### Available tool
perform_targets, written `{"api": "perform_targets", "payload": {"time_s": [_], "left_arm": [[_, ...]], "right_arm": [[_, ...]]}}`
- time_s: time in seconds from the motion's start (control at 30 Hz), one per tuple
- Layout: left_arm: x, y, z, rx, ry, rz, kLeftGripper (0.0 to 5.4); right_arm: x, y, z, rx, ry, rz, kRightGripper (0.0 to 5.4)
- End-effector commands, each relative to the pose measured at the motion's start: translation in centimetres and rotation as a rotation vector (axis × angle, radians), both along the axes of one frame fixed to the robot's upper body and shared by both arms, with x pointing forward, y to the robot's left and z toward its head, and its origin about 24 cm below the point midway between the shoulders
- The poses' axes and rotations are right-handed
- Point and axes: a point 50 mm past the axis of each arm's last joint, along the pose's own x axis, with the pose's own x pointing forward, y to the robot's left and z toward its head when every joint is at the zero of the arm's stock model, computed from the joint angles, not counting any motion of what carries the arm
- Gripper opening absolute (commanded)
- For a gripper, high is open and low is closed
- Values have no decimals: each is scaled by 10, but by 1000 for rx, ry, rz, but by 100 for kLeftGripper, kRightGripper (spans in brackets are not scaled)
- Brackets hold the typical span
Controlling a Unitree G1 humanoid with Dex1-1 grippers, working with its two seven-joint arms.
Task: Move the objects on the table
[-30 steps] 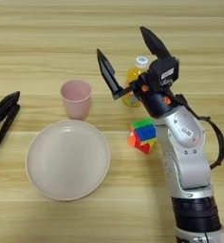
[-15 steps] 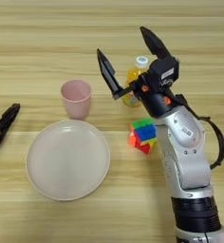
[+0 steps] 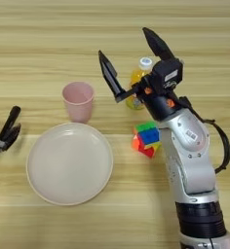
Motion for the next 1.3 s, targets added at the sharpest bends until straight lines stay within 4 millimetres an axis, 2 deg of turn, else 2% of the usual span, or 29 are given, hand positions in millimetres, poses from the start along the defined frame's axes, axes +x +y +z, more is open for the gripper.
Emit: {"api": "perform_targets", "payload": {"time_s": [0.03, 0.63, 1.3], "left_arm": [[2, -1, -10, 7, 15, 14, 537], [9, 11, -24, 21, 46, 46, 537], [8, 11, -31, 17, 70, 16, 368]], "right_arm": [[0, -1, 7, -8, -28, 5, 540], [5, -2, 10, -17, -32, 8, 540], [7, -1, 8, -12, -22, 14, 540]]}}
